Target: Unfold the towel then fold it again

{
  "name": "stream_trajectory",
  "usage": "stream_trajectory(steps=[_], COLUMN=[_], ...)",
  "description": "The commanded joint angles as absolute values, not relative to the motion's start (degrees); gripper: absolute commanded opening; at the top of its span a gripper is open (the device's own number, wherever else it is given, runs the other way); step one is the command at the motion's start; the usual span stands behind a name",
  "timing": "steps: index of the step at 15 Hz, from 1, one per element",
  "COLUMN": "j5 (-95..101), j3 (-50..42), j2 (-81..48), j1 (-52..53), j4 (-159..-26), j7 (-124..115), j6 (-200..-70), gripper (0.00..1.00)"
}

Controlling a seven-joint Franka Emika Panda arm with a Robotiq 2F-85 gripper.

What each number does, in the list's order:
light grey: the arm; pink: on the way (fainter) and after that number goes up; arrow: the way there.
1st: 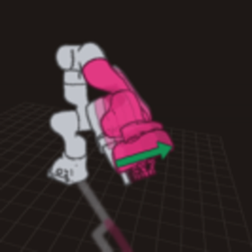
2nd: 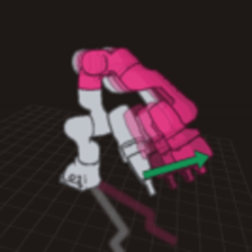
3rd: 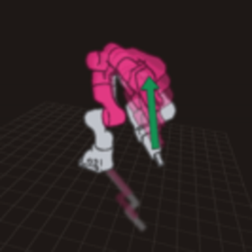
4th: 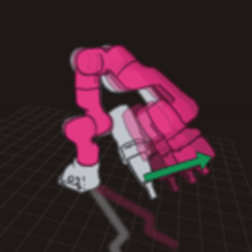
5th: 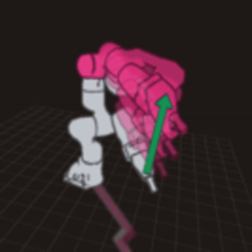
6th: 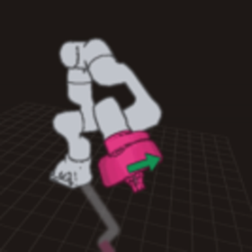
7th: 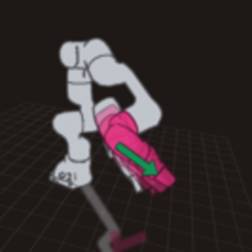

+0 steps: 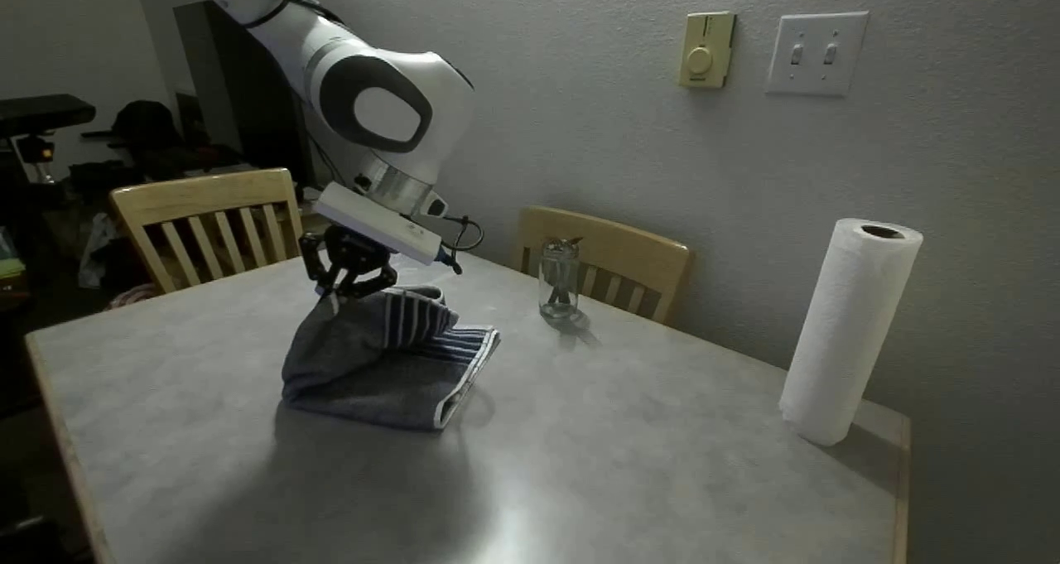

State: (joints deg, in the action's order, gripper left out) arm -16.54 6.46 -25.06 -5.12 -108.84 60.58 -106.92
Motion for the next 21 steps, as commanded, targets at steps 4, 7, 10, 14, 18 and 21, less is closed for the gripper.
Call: stream_trajectory(steps=[4,7,10,14,18,21], j5=[-15.44,-15.20,-15.09,-14.85,-13.72,-12.24], j3=[8.65,9.07,9.22,9.16,8.74,8.47], j2=[-32.14,-34.56,-36.78,-39.71,-41.96,-43.30], j1=[-5.57,-5.10,-4.50,-3.31,-1.24,0.36], j4=[-99.67,-95.77,-91.91,-87.39,-84.98,-83.88], j7=[76.16,80.88,83.44,84.16,81.38,77.44], j6=[-96.74,-91.80,-87.22,-81.60,-80.26,-80.48], gripper=[0.01,0.01,0.01,0.01,0.01,0.01])
